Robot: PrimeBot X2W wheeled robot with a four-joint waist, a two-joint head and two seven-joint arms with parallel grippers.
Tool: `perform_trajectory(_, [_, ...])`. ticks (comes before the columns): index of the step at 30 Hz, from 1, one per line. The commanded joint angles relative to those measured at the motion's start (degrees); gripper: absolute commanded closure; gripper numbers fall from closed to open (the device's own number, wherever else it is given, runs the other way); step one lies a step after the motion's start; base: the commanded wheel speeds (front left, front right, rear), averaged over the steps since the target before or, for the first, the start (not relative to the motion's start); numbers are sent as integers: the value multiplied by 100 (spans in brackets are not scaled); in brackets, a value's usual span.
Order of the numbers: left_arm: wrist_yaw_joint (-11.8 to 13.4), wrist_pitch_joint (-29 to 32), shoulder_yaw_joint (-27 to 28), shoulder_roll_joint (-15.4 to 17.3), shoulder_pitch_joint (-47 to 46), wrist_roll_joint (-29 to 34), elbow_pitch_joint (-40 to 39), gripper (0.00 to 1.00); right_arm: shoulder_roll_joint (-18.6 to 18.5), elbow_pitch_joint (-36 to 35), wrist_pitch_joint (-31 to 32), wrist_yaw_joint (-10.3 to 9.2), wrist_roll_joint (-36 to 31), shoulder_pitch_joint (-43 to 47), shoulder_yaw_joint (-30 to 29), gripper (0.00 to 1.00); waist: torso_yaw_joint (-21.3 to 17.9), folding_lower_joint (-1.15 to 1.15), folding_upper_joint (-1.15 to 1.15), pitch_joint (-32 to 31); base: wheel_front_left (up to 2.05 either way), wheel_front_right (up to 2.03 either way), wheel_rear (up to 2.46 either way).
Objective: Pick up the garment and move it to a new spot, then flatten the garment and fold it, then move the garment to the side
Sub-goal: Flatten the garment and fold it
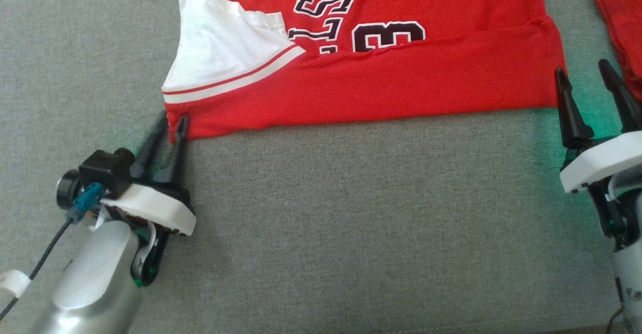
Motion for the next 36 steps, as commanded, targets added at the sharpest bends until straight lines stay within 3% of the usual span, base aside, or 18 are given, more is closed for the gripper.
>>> perform_trajectory(1, [-69, 28, 157, 38, 21, -105, -48, 100, -33, -100, 28, -4, 41, 62, 77, 0, -3, 1, 0, -35, 0, 0, 0])
perform_trajectory(12, [109, -7, 191, 304, 369, -58, -1075, 100, 41, 1039, 476, -4, 308, -280, 234, 0, 176, 1, 0, -208, 0, 0, 0])
perform_trajectory(13, [135, 13, 189, 318, 397, -55, -1151, 100, 29, 1146, 509, -4, 363, -329, 254, 14, 192, 1, 0, -226, 0, 0, 0])
perform_trajectory(14, [153, 39, 181, 327, 427, -59, -1218, 100, 2, 1242, 536, -4, 395, -365, 281, 39, 210, 1, 0, -248, 0, 0, 0])
perform_trajectory(16, [180, 70, 162, 341, 494, -65, -1326, 100, -70, 1367, 537, -4, 452, -393, 352, 100, 248, 1, 0, -315, 0, 0, 0])
perform_trajectory(25, [417, 90, 168, 443, 935, -84, -1740, 100, -415, 1119, 446, -4, 883, -19, 573, 100, 303, 1, 0, -631, 0, 0, 0])
perform_trajectory(36, [772, 206, 27, 500, 1906, -173, -2375, 100, -774, -18, 729, -4, 995, 1111, 337, 100, 407, 1, 0, -967, 0, 0, 0])
